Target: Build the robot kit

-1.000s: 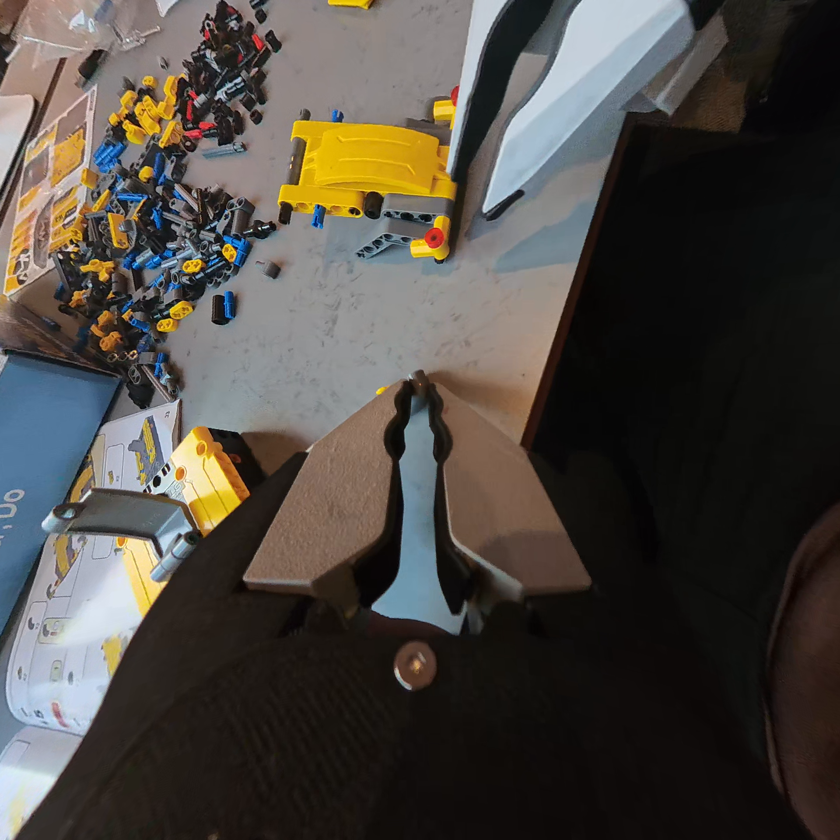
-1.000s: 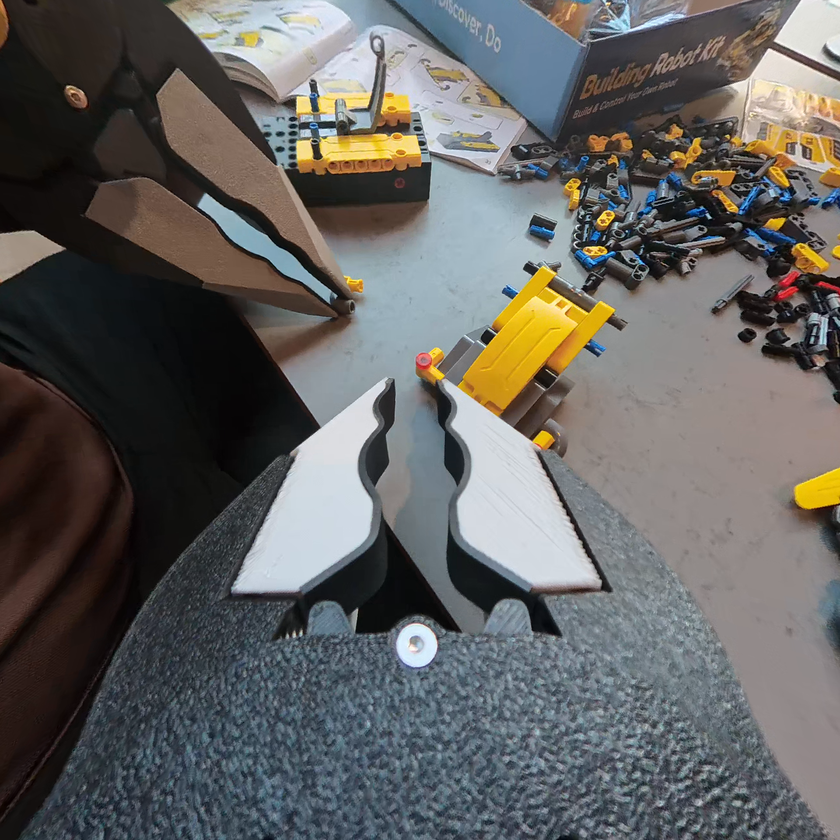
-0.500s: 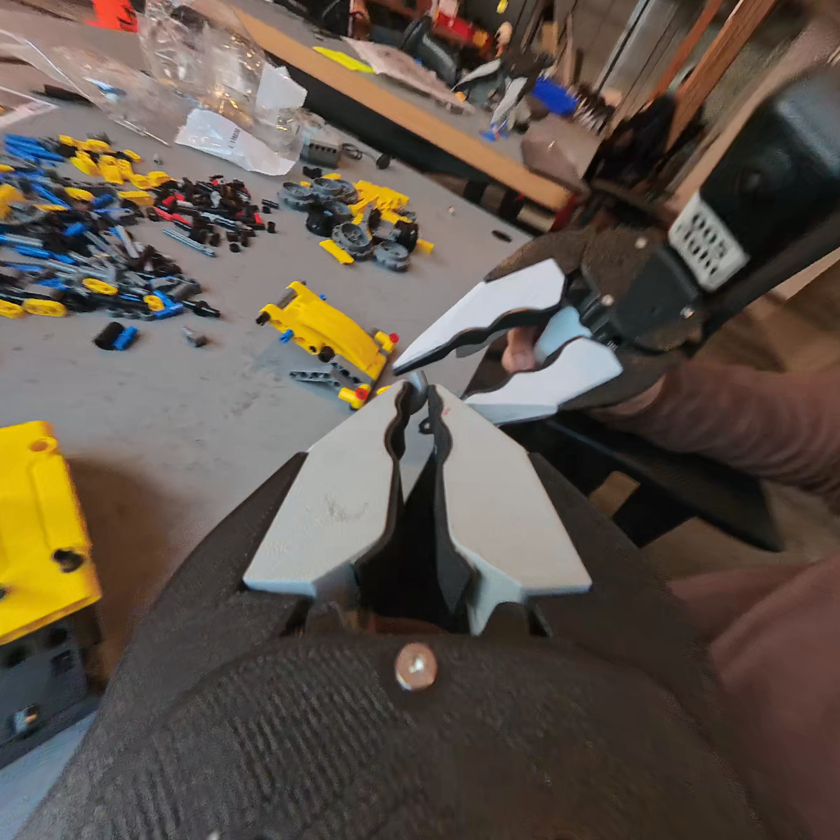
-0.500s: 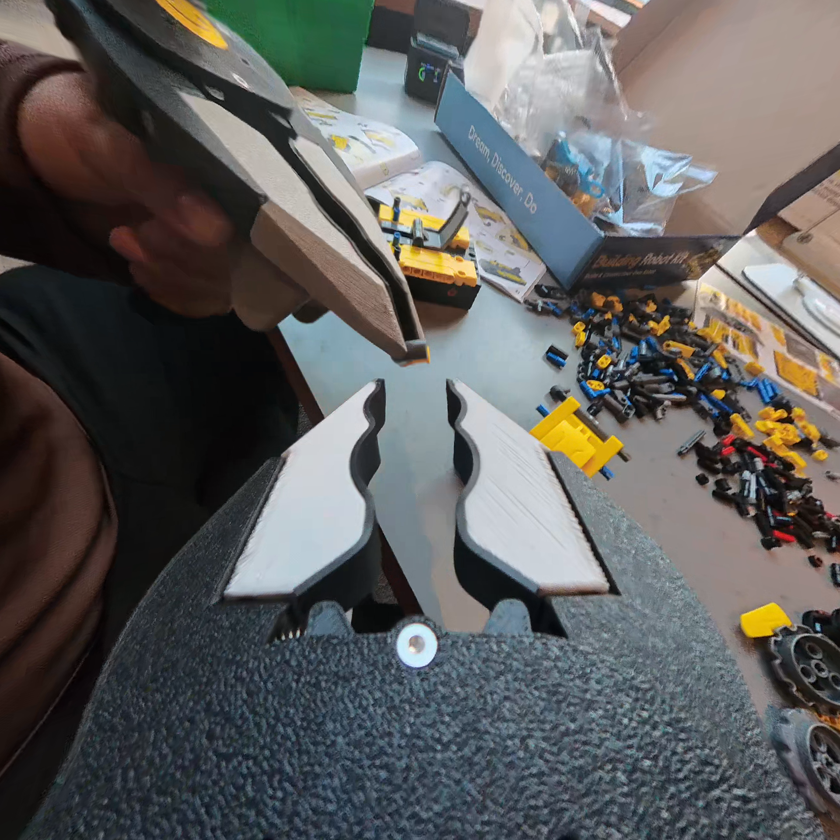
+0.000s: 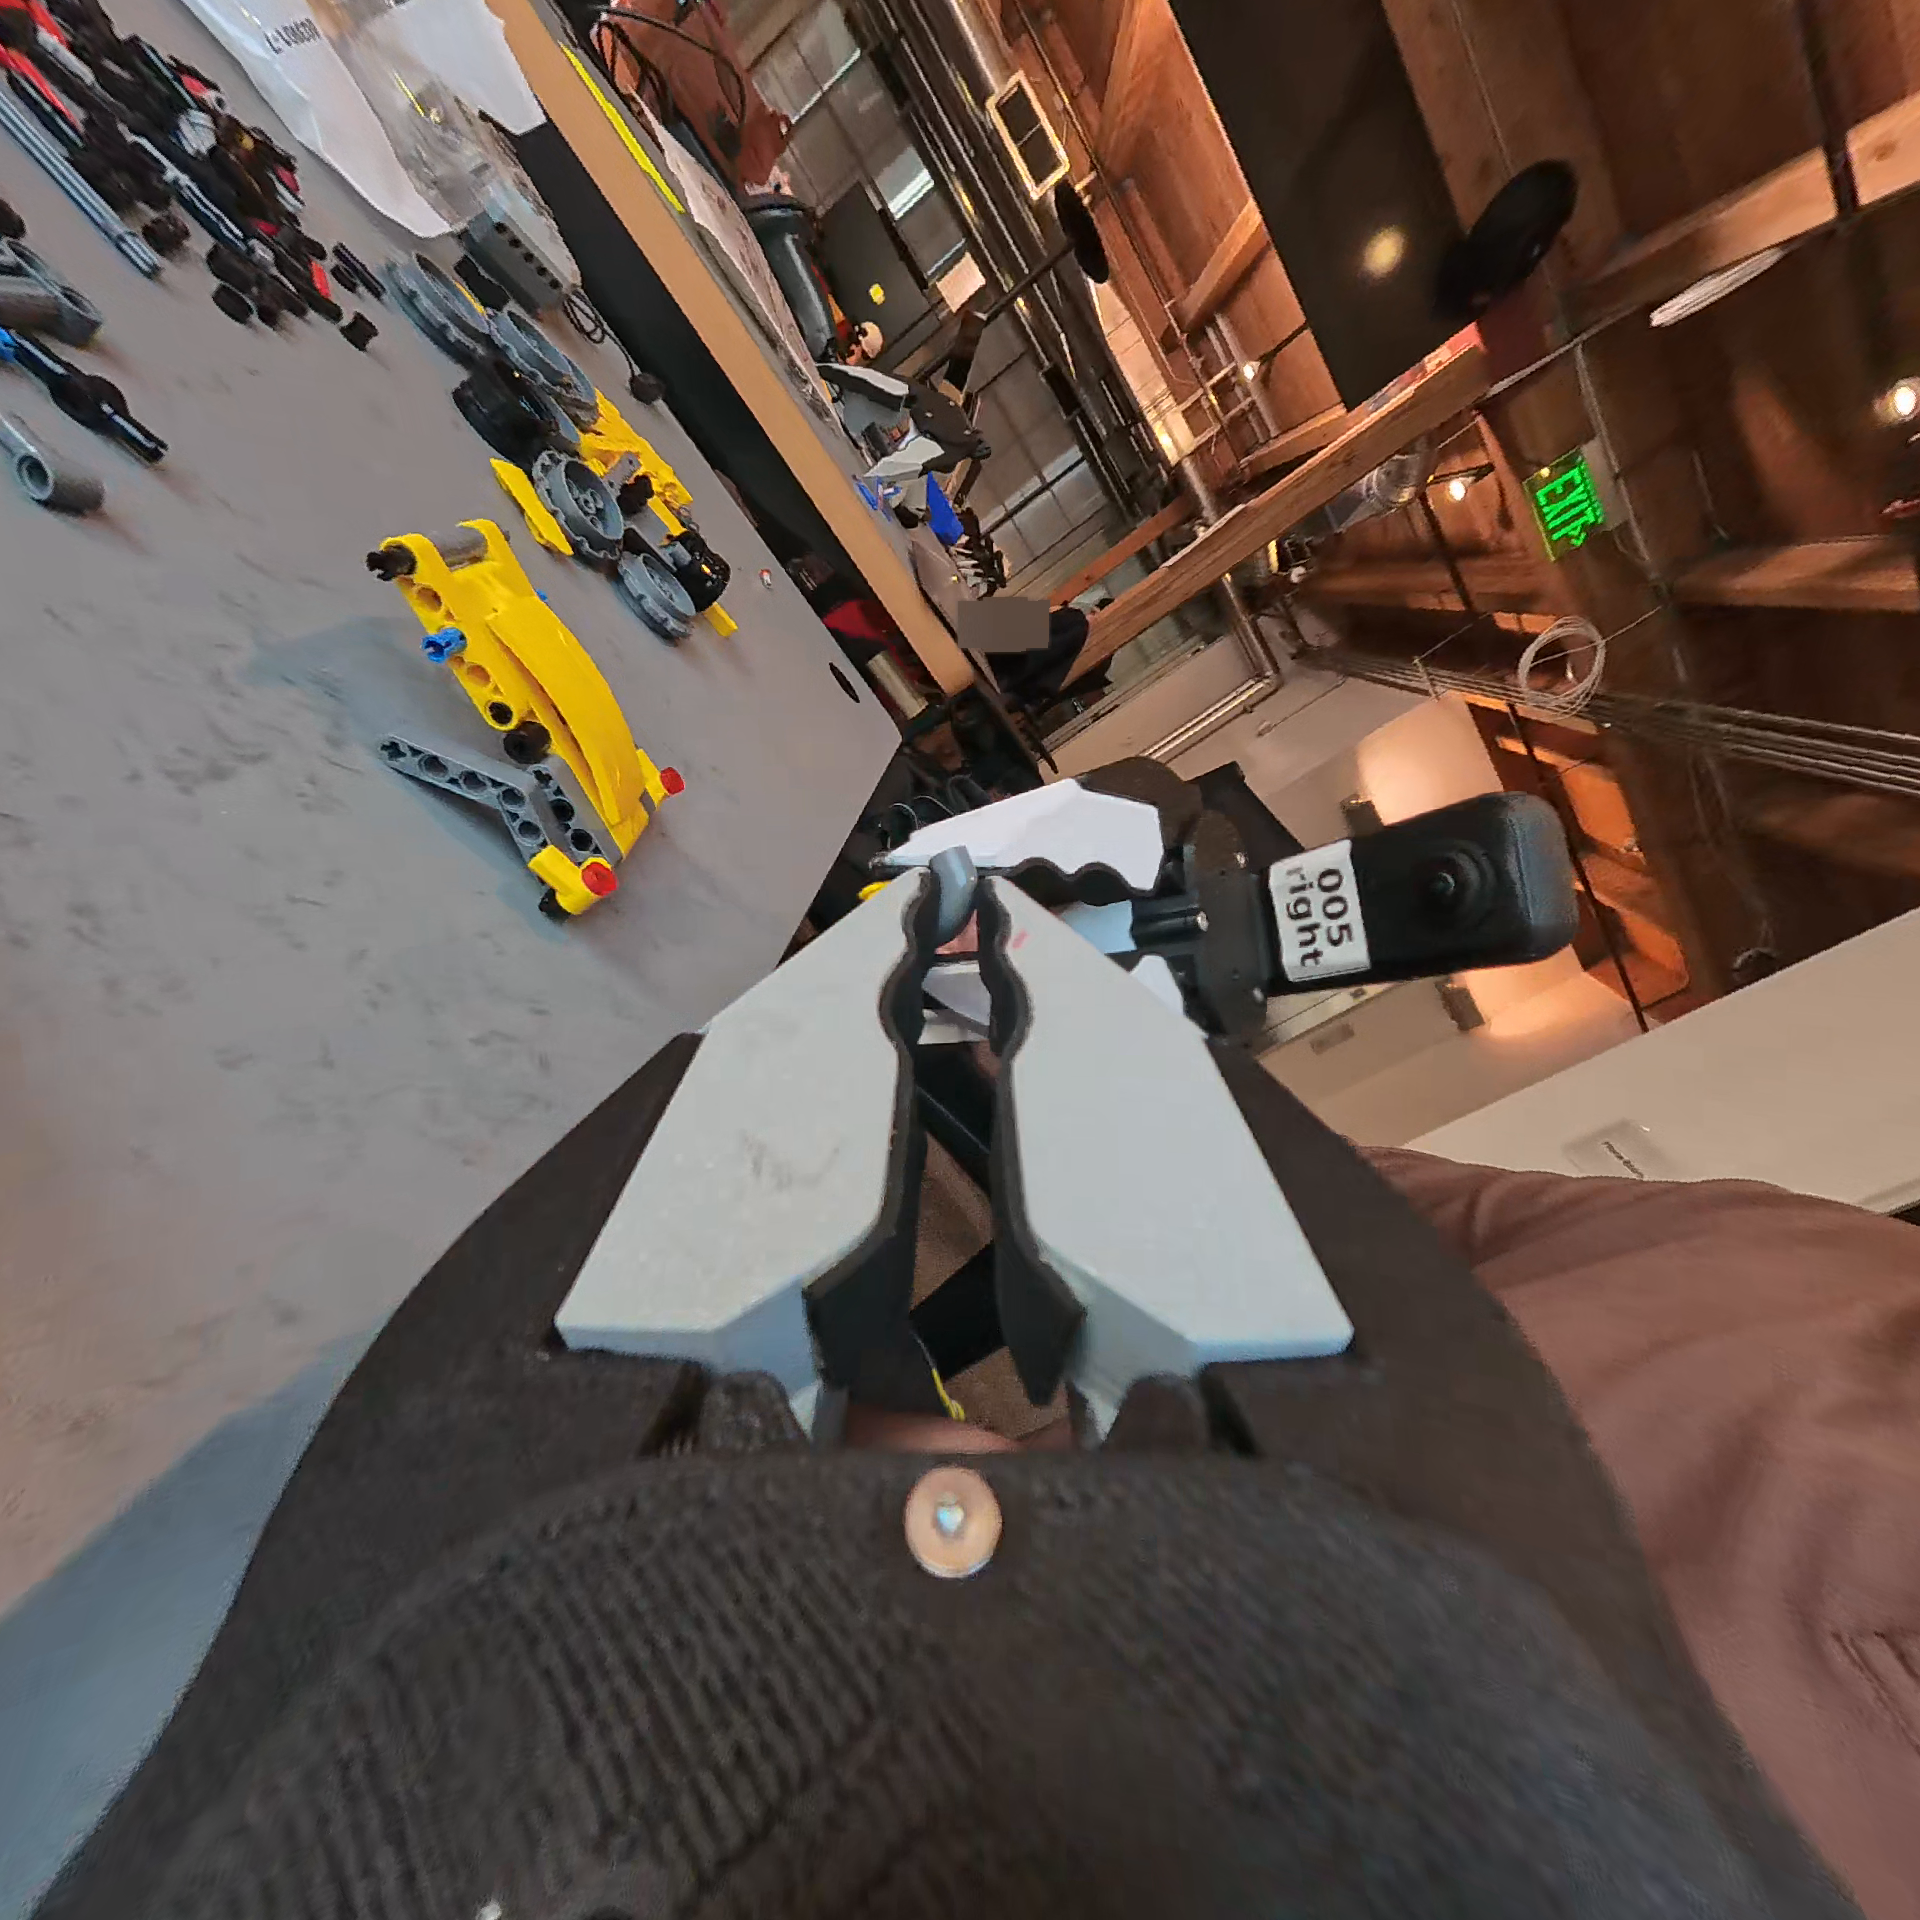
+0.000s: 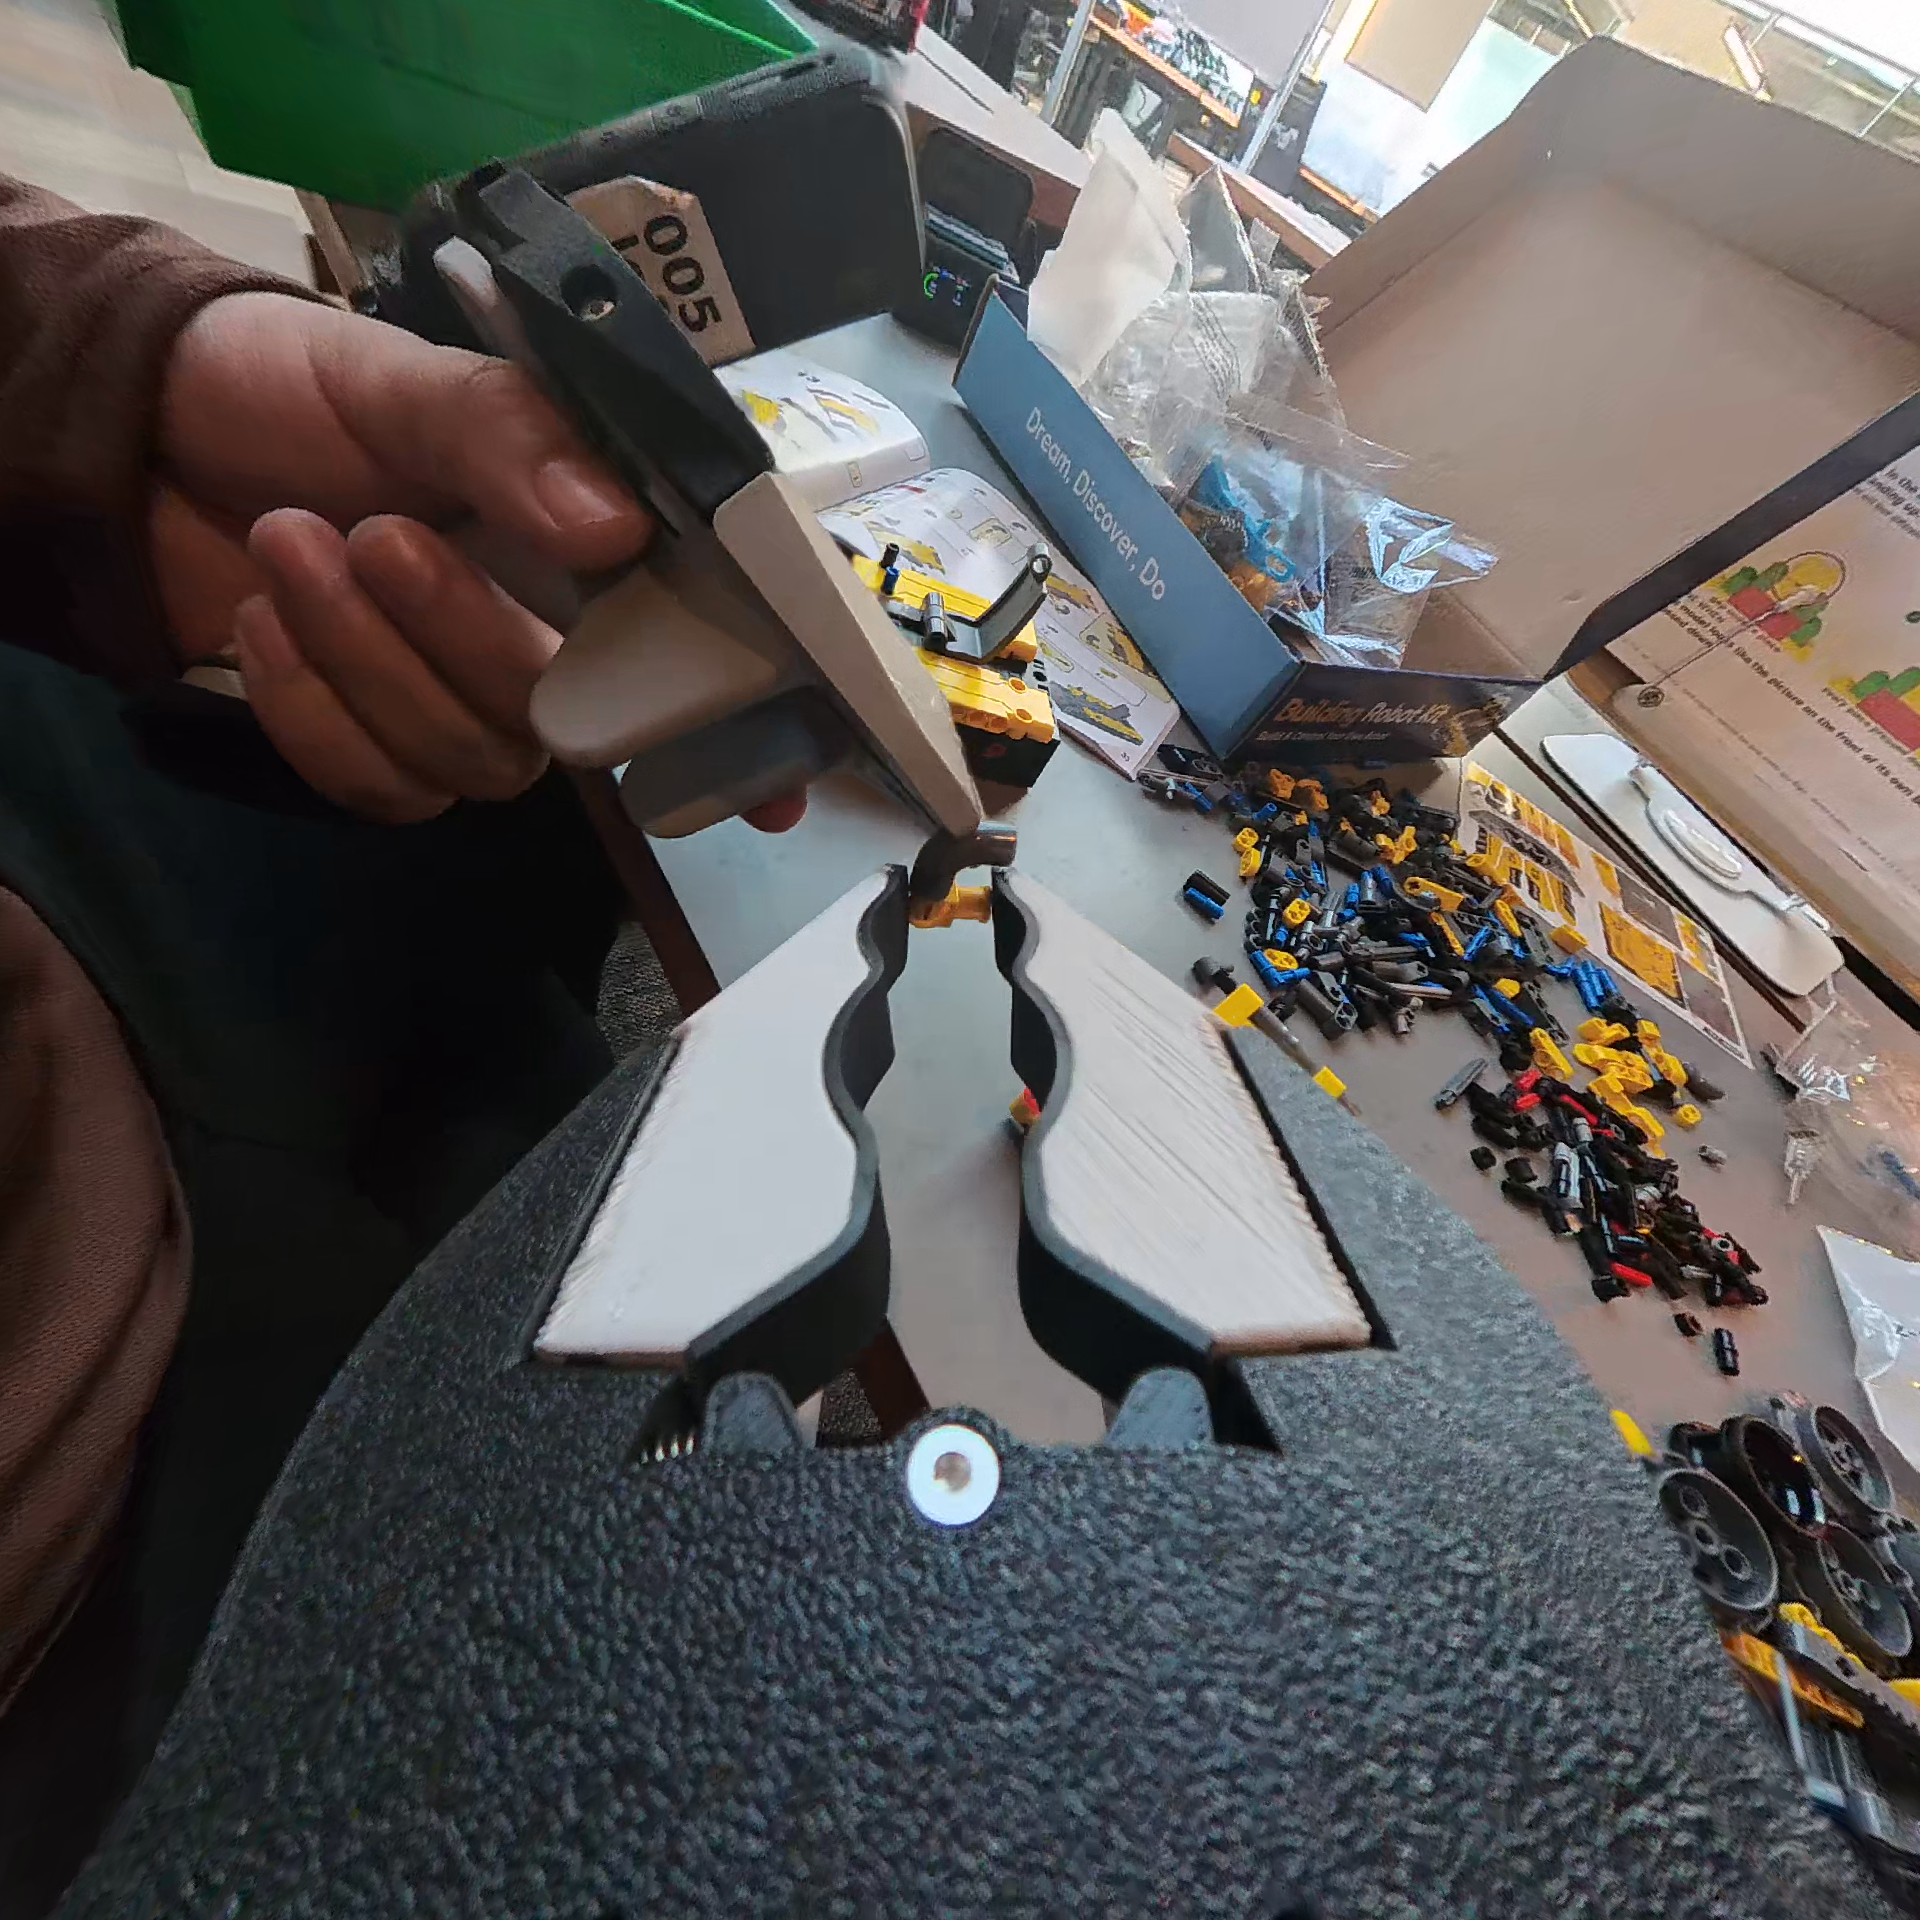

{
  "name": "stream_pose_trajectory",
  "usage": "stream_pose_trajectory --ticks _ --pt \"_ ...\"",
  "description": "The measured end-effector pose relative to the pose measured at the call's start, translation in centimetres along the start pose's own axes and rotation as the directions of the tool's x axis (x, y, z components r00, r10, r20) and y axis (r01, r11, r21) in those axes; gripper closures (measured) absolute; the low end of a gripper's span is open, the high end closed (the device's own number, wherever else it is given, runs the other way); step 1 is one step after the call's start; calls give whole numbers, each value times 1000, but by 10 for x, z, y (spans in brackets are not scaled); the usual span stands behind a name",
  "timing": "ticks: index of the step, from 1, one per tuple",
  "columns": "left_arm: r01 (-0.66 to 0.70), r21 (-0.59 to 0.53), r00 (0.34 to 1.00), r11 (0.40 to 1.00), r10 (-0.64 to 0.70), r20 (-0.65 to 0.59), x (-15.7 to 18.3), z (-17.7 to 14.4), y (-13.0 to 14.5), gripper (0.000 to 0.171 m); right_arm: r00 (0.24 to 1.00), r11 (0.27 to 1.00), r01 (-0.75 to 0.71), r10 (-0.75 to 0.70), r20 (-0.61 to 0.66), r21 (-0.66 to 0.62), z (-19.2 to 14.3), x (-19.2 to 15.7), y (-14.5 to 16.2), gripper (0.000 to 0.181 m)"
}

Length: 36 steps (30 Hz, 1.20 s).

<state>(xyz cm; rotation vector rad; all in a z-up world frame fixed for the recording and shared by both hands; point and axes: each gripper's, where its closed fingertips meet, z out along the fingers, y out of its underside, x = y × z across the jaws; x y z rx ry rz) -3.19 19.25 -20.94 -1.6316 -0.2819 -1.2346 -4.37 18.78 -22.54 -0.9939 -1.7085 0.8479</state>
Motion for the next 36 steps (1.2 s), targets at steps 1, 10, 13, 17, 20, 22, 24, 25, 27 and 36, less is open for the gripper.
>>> stream_pose_trajectory --ticks 1,10,13,17,20,22,24,25,27,36 --pt "-9 -6 1000 1000 9 11 -2 0 1 168 1000 1000 -6 6 5 -9 0 0 2 165" --pt "-246 -165 909 955 286 303 -43 -6 9 166 999 977 -38 33 -26 -209 12 9 46 165" --pt "-301 -228 866 926 365 342 -49 -8 11 157 996 960 -86 92 11 -268 14 3 59 166" --pt "-295 -292 850 910 389 354 -55 -4 21 148 997 963 -63 70 16 -260 15 -1 54 165" --pt "-281 -295 861 913 376 344 -55 0 25 152 1000 960 -4 7 9 -281 16 -4 54 166" --pt "-277 -308 865 910 376 332 -55 0 28 157 1000 955 28 -28 4 -296 16 -5 56 165" --pt "-278 -306 869 911 374 325 -54 0 28 159 999 953 42 -44 0 -302 16 -5 55 165" --pt "-274 -306 870 912 371 325 -54 0 29 159 999 951 49 -51 1 -305 17 -5 56 165" --pt "-256 -313 875 915 357 327 -56 -1 30 158 997 948 72 -75 3 -311 18 -6 57 165" --pt "-204 -298 924 933 284 257 -49 1 33 147 986 941 157 -165 -4 -301 19 -10 51 165"
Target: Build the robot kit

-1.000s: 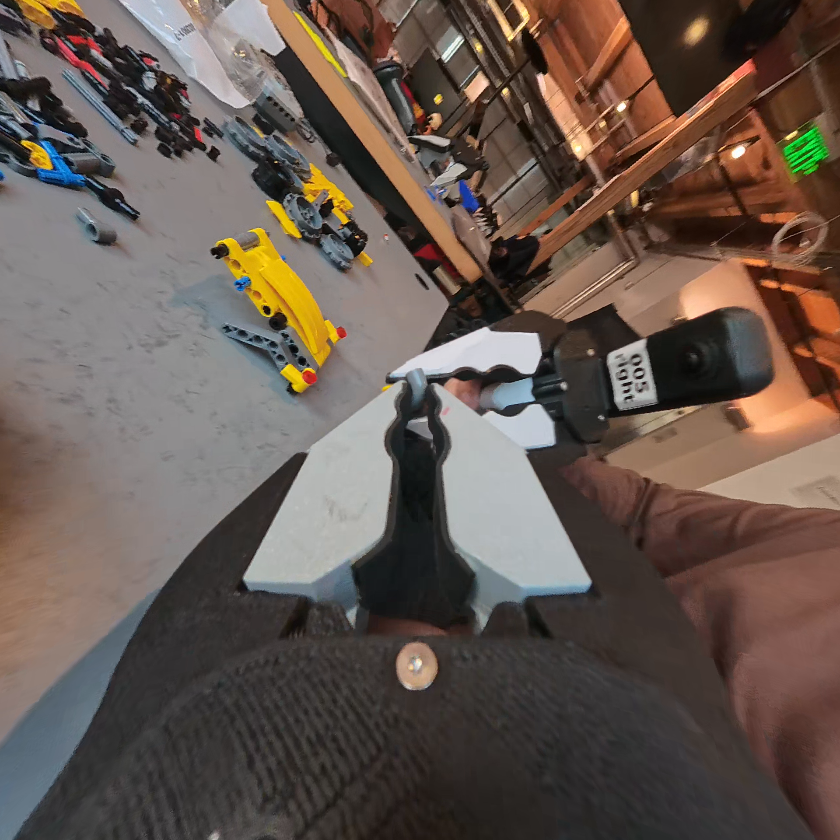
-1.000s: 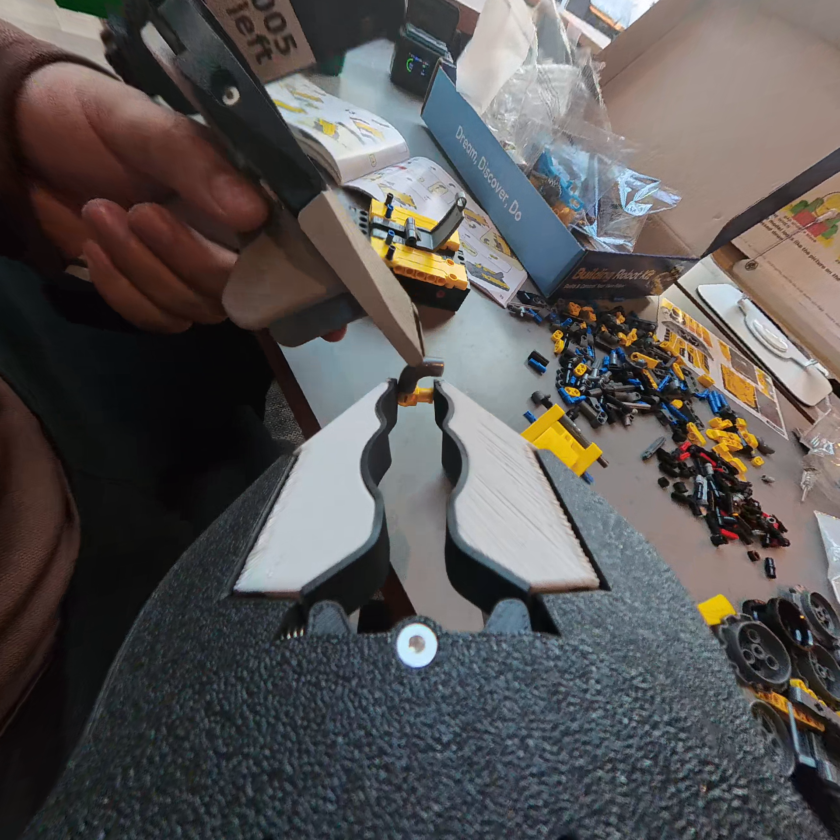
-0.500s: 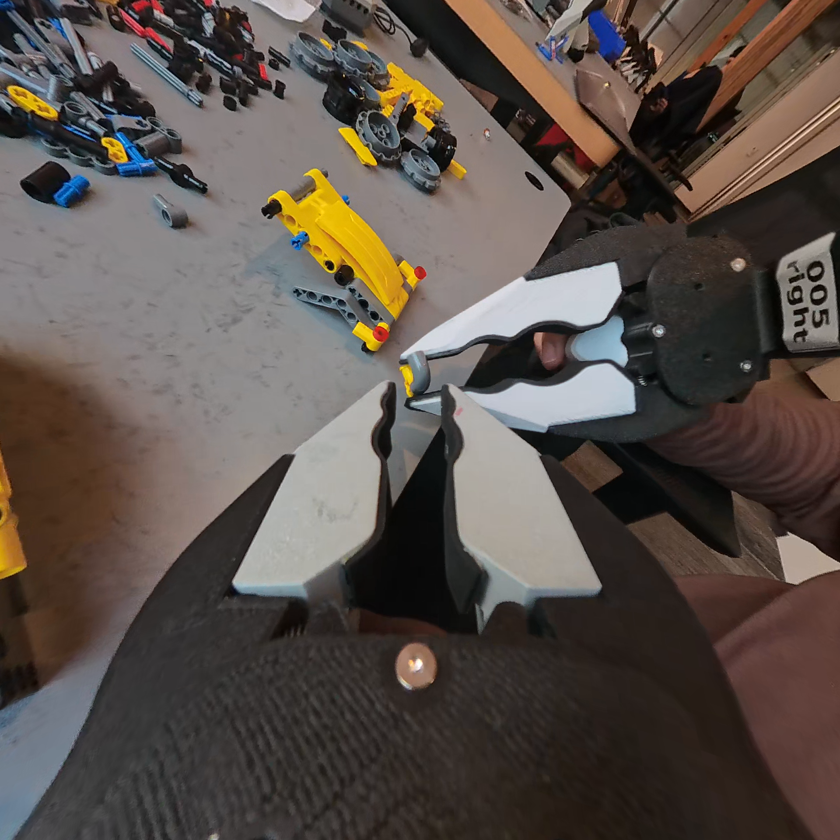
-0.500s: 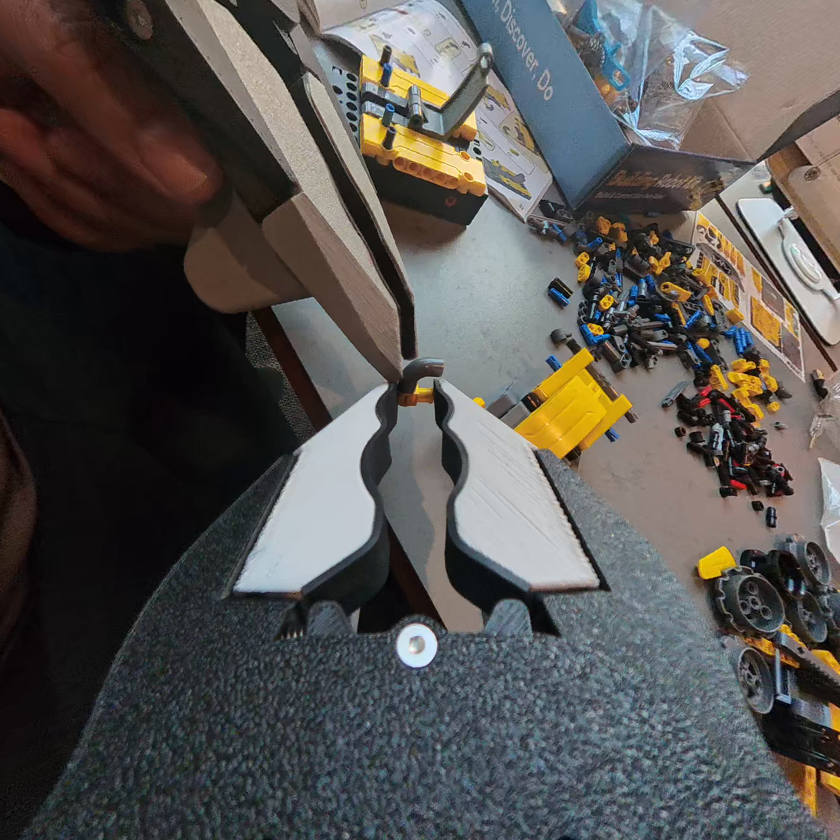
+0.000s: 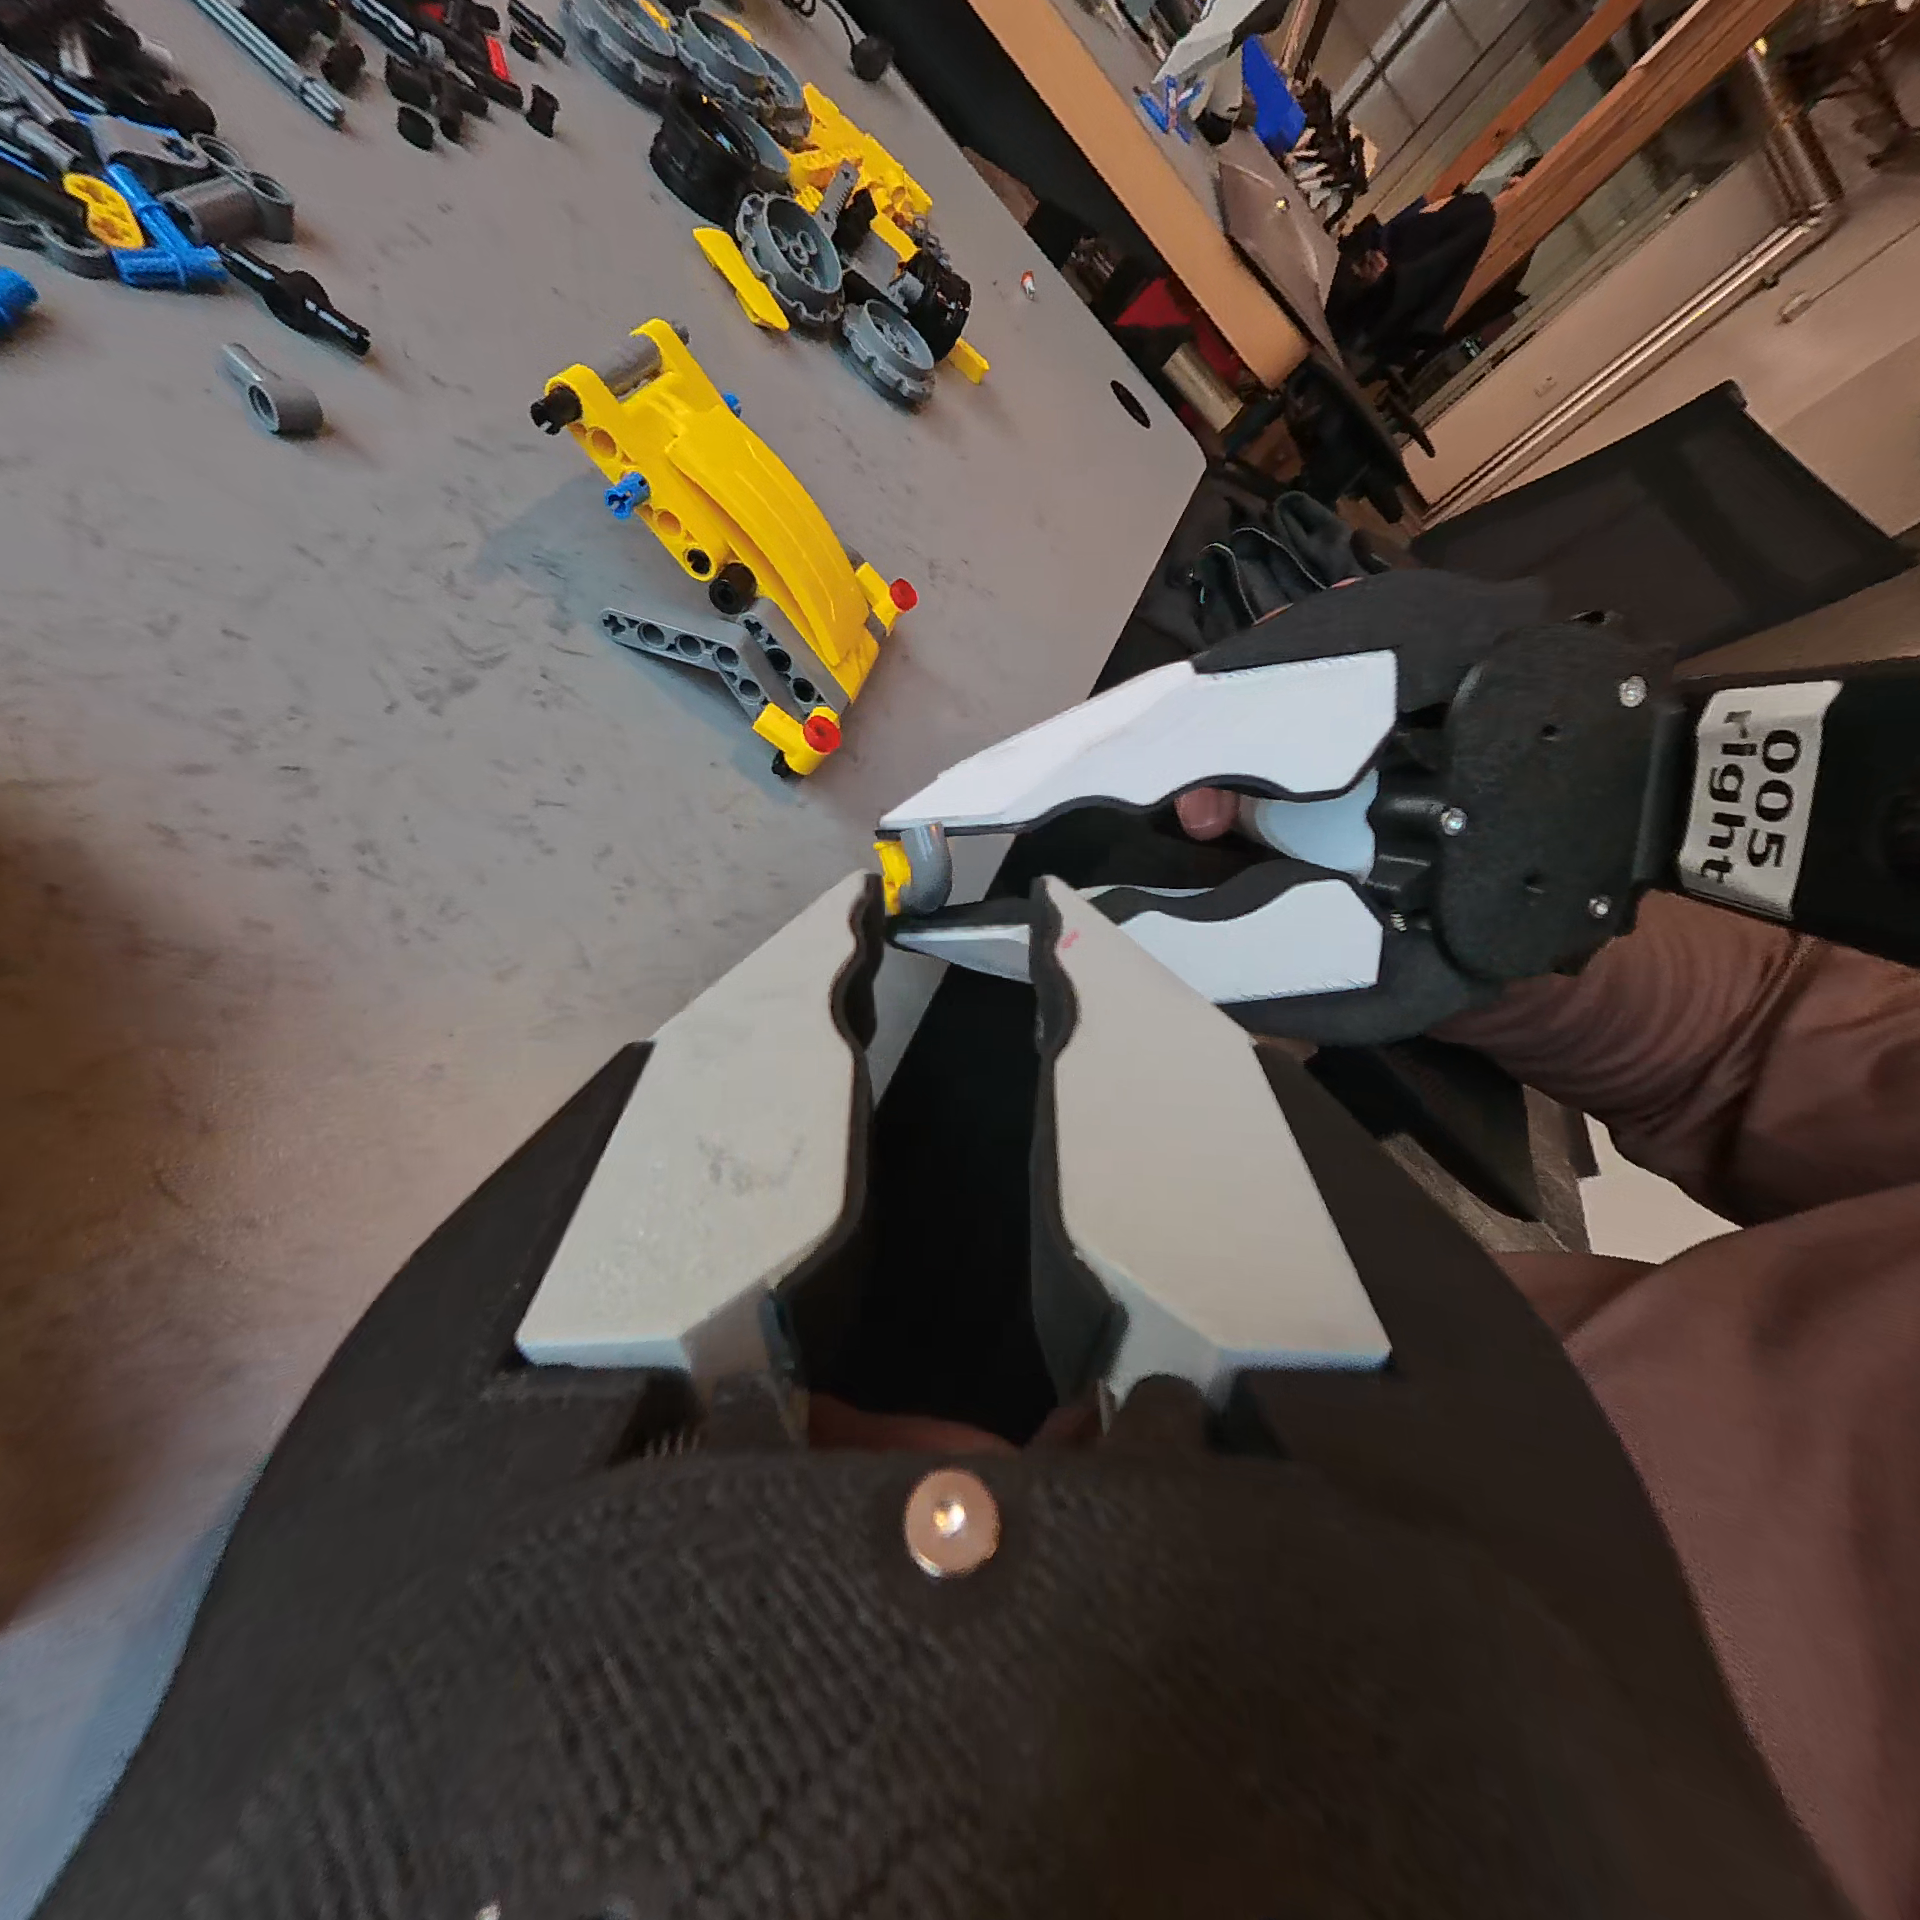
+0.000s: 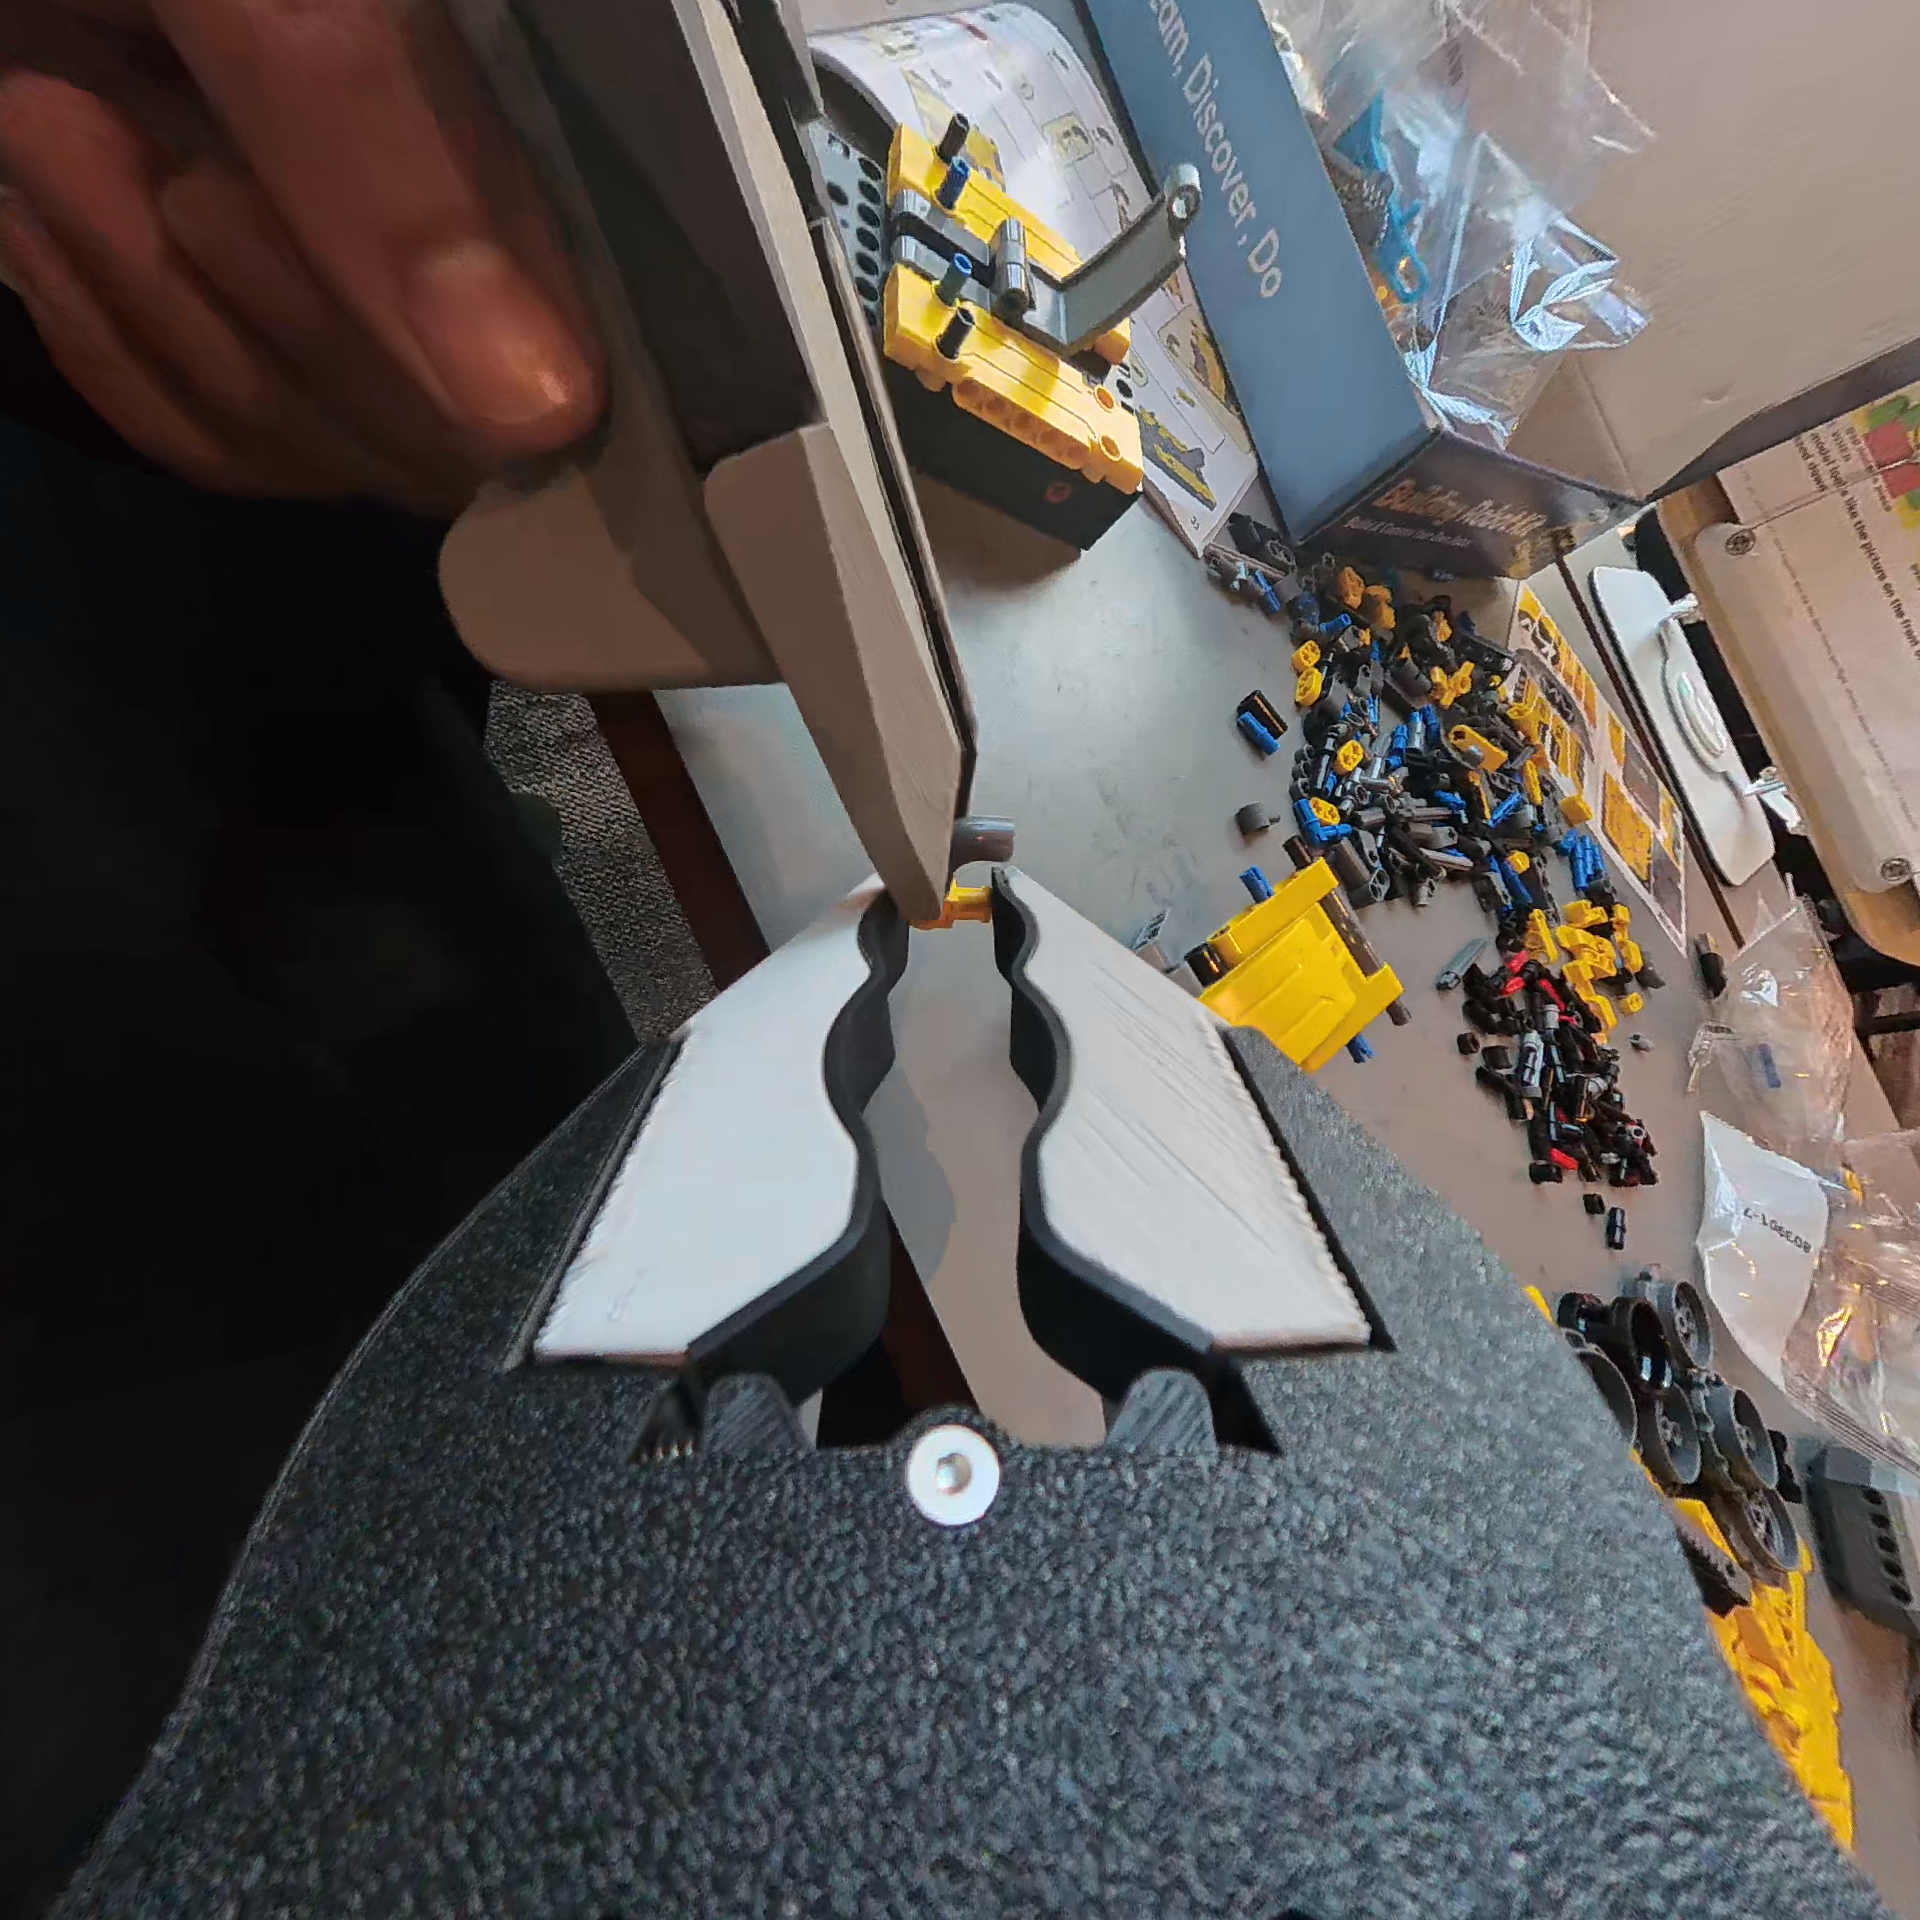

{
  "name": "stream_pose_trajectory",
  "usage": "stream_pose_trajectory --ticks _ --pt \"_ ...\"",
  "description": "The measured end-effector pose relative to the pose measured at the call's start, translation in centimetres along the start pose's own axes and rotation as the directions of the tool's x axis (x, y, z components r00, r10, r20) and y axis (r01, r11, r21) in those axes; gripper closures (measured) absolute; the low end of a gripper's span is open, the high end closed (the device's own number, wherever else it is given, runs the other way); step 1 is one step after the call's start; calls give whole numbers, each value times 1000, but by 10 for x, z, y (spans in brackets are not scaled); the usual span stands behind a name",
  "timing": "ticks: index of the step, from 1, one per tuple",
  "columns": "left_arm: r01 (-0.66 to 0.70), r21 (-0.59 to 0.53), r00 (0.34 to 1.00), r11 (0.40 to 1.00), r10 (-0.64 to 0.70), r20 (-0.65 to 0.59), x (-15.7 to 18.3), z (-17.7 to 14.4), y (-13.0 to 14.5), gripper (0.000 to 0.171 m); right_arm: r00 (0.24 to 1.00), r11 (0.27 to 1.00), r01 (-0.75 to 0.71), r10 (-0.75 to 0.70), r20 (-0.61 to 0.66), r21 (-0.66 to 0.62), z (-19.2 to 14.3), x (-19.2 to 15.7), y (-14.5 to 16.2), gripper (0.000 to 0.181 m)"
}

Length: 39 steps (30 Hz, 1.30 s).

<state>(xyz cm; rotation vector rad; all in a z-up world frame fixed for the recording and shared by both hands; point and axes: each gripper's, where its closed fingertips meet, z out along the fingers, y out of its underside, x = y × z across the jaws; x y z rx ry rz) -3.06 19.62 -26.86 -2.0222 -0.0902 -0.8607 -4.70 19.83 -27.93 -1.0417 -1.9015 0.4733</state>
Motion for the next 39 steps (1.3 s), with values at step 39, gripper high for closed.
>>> stream_pose_trajectory --ticks 39 --pt "-25 35 992 999 20 123 -25 -5 -6 166 999 1000 3 -3 -34 21 -1 7 -1 179"
